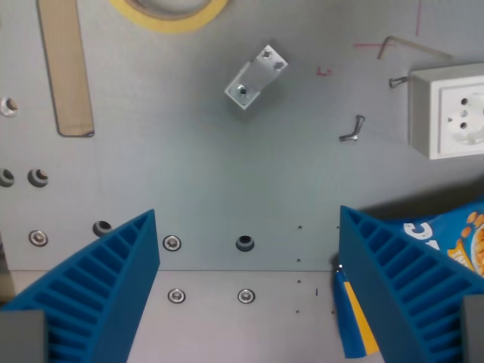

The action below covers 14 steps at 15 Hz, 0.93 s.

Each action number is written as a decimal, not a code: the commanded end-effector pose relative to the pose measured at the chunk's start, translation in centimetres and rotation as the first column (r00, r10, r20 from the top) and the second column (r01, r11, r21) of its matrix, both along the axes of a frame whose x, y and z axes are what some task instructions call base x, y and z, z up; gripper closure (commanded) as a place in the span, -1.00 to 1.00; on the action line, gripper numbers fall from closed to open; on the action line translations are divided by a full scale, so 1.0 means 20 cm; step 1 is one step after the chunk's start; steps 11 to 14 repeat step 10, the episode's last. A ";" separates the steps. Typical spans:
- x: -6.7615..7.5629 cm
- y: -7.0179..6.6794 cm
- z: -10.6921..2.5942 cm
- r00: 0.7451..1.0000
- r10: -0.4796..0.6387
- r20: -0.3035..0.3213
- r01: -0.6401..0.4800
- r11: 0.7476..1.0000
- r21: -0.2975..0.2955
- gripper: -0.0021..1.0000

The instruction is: Move in base positive y

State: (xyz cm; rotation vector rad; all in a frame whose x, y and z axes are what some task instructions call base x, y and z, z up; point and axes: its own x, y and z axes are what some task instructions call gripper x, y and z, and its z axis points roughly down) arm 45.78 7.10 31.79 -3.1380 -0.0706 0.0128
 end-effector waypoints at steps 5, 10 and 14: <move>0.03 0.17 0.01 1.000 -0.017 0.002 0.017 1.000 -0.006 -1.00; 0.04 0.29 0.00 1.000 -0.017 0.002 0.017 1.000 -0.006 -1.00; 0.04 0.29 0.00 1.000 -0.017 0.002 0.017 1.000 -0.006 -1.00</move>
